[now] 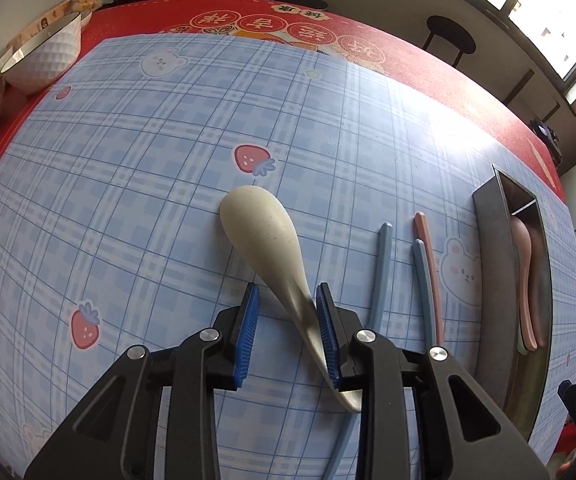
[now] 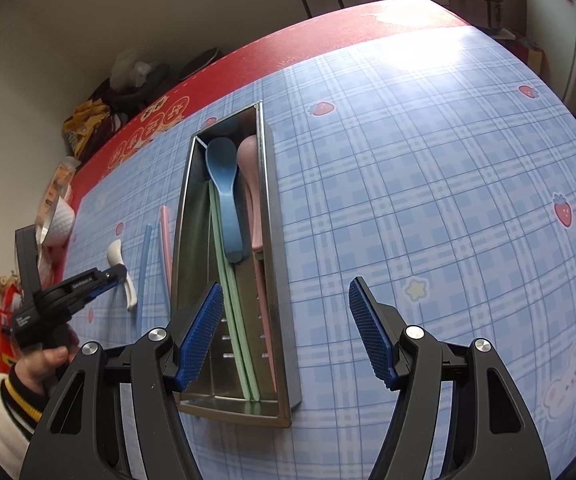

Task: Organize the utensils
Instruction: 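Close the left tool on the cream spoon's handle and lift it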

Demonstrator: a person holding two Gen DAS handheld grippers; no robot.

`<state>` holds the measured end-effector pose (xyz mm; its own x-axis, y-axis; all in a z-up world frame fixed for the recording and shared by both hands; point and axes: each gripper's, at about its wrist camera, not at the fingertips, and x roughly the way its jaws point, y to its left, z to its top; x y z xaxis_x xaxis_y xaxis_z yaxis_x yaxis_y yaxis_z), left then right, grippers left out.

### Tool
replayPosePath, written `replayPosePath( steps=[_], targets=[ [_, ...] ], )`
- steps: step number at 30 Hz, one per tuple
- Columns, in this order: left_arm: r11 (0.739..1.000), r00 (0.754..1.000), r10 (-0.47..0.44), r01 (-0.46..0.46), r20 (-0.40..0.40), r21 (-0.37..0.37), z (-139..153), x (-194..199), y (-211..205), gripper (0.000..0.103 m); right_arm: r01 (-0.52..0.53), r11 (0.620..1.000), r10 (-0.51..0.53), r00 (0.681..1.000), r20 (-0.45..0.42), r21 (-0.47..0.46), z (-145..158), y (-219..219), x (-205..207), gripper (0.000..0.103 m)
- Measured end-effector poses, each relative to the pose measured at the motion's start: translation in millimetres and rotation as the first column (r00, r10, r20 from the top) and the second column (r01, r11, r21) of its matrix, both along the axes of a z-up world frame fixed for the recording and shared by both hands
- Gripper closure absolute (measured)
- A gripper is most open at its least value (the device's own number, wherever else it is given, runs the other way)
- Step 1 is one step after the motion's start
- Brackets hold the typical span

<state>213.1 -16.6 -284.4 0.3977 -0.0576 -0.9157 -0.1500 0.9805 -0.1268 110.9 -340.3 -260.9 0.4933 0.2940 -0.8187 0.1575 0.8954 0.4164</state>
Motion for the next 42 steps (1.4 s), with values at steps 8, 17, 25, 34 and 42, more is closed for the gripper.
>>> replayPosePath(
  steps=[8,17,25,34,42],
  targets=[
    [0.996,0.998,-0.056,0.056,-0.003,0.062,-1,-1,-1,0.073,0.011,1.0,-0.011,1.0,-0.002,0.008,-1,0,0,0.039],
    [0.993,0.996,-0.085,0.086,-0.014,0.079,-2,-22,15,0.075,-0.016,1.0,0.016,1.0,0.001,0.018,0,16,9,0.039],
    [0.986,0.995,-0.1,0.098,0.007,0.136,-4,-25,10,0.075,-0.028,0.999,0.028,1.0,-0.006,0.021,-2,22,9,0.039],
    [0.986,0.995,-0.095,0.091,0.024,0.141,-4,-29,9,0.075,-0.007,1.0,0.007,1.0,-0.01,0.024,-3,11,5,0.039],
    [0.985,0.994,-0.107,0.101,0.037,0.142,-2,-34,6,0.075,-0.008,1.0,0.008,1.0,-0.014,0.022,-3,10,1,0.039]
  ],
)
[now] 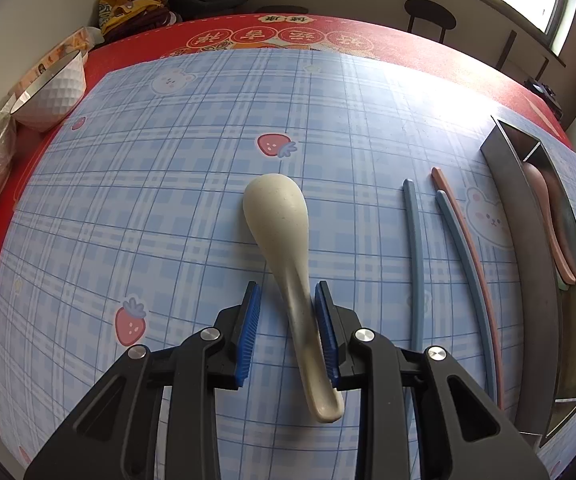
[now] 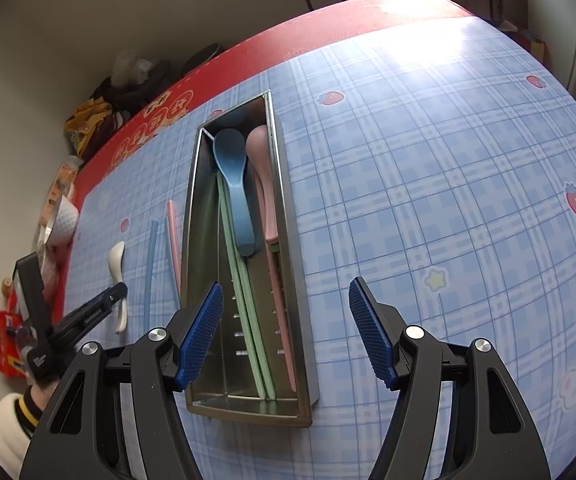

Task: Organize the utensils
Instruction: 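Close the left tool on the cream spoon's handle and lift it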

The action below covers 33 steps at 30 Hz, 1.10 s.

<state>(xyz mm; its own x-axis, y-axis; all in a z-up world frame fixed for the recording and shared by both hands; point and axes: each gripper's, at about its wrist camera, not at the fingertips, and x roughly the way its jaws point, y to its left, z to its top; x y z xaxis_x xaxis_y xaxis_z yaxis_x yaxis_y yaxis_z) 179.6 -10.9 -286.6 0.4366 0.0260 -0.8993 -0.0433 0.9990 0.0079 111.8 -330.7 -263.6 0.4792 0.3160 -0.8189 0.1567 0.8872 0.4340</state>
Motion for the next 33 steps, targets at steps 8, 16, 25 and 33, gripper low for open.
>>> replayPosePath(
  steps=[8,16,25,33],
  targets=[
    [0.996,0.999,0.036,-0.036,-0.006,-0.082,10,-12,24,0.09,0.002,1.0,-0.002,1.0,0.013,-0.002,4,3,-2,0.039],
    [0.991,0.998,0.045,-0.039,0.041,-0.126,34,-43,50,0.09,-0.057,0.998,0.058,0.998,0.031,-0.021,12,38,5,0.039],
    [0.986,0.994,0.052,-0.035,0.099,-0.161,48,-68,82,0.09,-0.25,0.96,0.258,0.964,0.056,-0.123,26,124,20,0.04],
    [0.984,0.989,0.058,-0.033,0.136,-0.178,54,-82,113,0.09,-0.421,0.881,0.431,0.903,-0.004,-0.215,6,211,36,0.051]
  ],
)
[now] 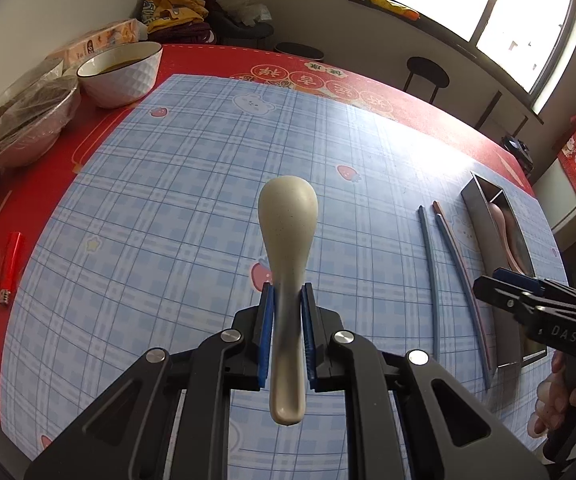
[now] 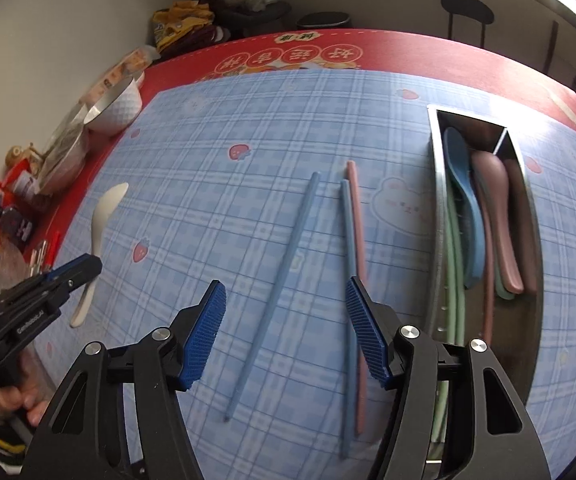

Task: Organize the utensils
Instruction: 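Close the left tool on the cream spoon's handle and lift it, then grasp the blue chopstick with the right tool while the left holds the cream spoon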

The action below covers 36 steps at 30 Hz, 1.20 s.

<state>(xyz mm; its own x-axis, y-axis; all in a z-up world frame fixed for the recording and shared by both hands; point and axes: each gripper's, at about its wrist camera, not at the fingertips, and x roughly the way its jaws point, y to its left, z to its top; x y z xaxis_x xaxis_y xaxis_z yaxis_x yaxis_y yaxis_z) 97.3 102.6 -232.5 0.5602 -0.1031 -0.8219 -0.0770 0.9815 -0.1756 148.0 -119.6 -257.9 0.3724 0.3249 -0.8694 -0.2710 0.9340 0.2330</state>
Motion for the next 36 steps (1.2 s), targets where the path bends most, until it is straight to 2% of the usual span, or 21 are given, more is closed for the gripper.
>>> replayPosePath(
  steps=[2,3,7,9,11,15,18,26,36],
  targets=[
    [1.0,1.0,0.006,-0.006,0.005,-0.002,1,-2,9,0.09,-0.015,0.999,0.014,1.0,-0.016,-0.04,-10,16,3,0.056],
    [1.0,1.0,0.007,-0.007,0.006,-0.004,1,-2,13,0.09,-0.009,0.998,0.008,1.0,-0.026,-0.058,-15,21,5,0.062],
    [1.0,1.0,0.002,-0.002,0.009,-0.007,0,-3,24,0.09,0.032,0.991,-0.037,0.998,-0.042,-0.129,-34,31,14,0.074],
    [1.0,1.0,-0.003,0.003,0.01,-0.008,0,-2,28,0.09,0.063,0.987,-0.071,0.996,-0.049,-0.15,-41,32,18,0.076],
    [1.0,1.0,-0.01,0.01,0.012,-0.01,0,-2,30,0.09,0.077,0.983,-0.082,0.996,-0.026,-0.168,-43,36,18,0.078],
    [1.0,1.0,-0.024,0.024,0.013,-0.017,0,1,33,0.09,0.066,0.976,-0.069,0.998,-0.007,-0.207,-44,49,16,0.094],
    [0.999,0.999,-0.037,0.037,0.02,-0.024,2,3,33,0.09,0.048,0.971,-0.047,0.999,0.008,-0.236,-43,57,11,0.097],
    [0.998,0.999,-0.033,0.034,0.029,-0.047,5,5,32,0.09,0.103,0.985,-0.107,0.994,-0.021,-0.137,-39,35,7,0.097],
    [0.998,0.999,-0.039,0.041,0.034,-0.057,9,7,13,0.09,0.095,0.995,-0.094,0.994,0.063,-0.014,-2,9,-5,0.097]
  ],
)
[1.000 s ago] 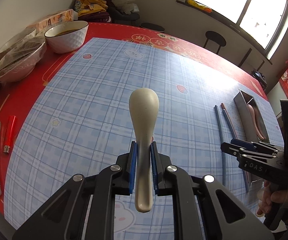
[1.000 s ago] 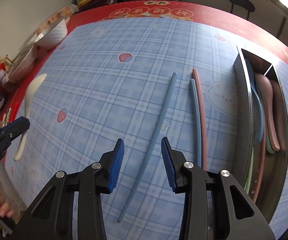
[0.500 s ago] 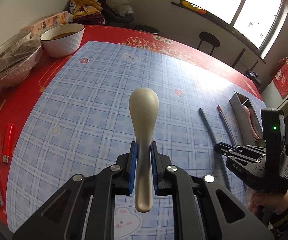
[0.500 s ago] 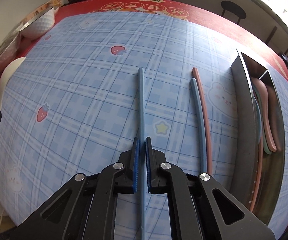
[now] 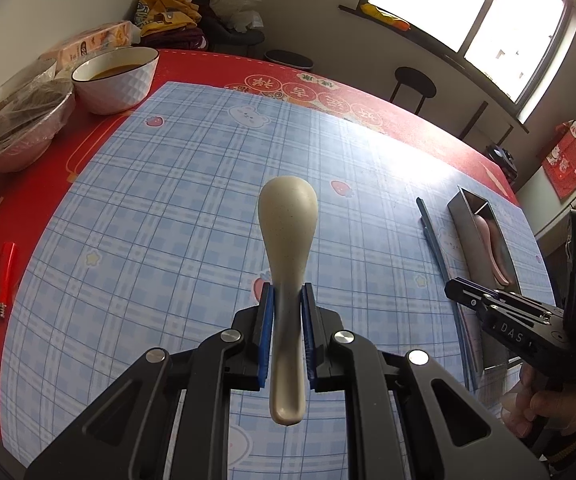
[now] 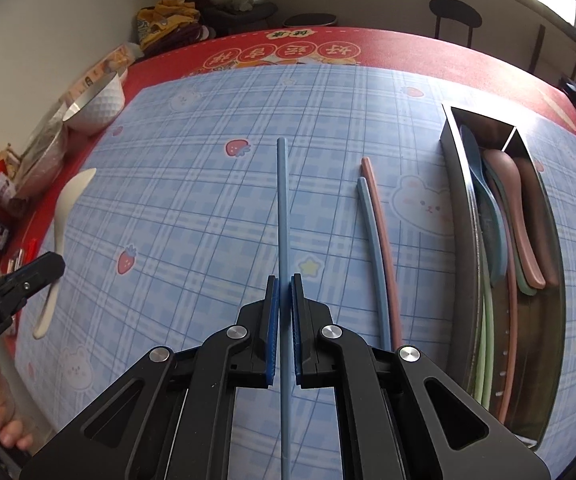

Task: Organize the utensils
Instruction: 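Grasp the blue chopstick with the right tool while the left holds the cream spoon, then lower the blue chopstick into the steel basket and open the right tool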

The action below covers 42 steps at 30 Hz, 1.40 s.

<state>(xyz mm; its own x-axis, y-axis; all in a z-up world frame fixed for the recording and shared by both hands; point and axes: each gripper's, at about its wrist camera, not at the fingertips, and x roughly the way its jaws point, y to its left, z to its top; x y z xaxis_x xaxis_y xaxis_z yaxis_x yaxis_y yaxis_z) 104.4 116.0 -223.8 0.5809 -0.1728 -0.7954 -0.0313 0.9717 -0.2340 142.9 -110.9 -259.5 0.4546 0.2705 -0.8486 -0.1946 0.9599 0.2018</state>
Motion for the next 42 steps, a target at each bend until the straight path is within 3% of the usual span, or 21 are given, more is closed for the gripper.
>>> replayPosePath(
  steps=[8,16,25,31,42],
  targets=[
    [1.0,1.0,-0.023,0.022,0.01,0.008,6,3,-27,0.09,0.039,0.998,-0.042,0.998,0.052,0.051,23,-35,-3,0.097],
    [0.999,0.999,-0.045,0.045,0.013,0.017,8,6,-54,0.09,0.143,0.987,-0.15,0.982,0.116,0.07,46,-95,4,0.097],
    [0.999,0.999,-0.037,0.037,0.006,0.024,8,0,-68,0.09,0.156,0.988,-0.156,0.987,0.049,0.003,14,-130,18,0.097],
    [1.0,1.0,-0.002,0.002,-0.004,0.032,6,-10,-67,0.09,0.114,0.993,-0.114,0.993,-0.006,-0.018,-9,-128,22,0.097],
    [0.998,0.999,0.041,-0.04,-0.009,0.051,8,-24,-67,0.09,0.141,0.99,-0.139,0.988,-0.07,0.027,-27,-133,39,0.097]
  ],
)
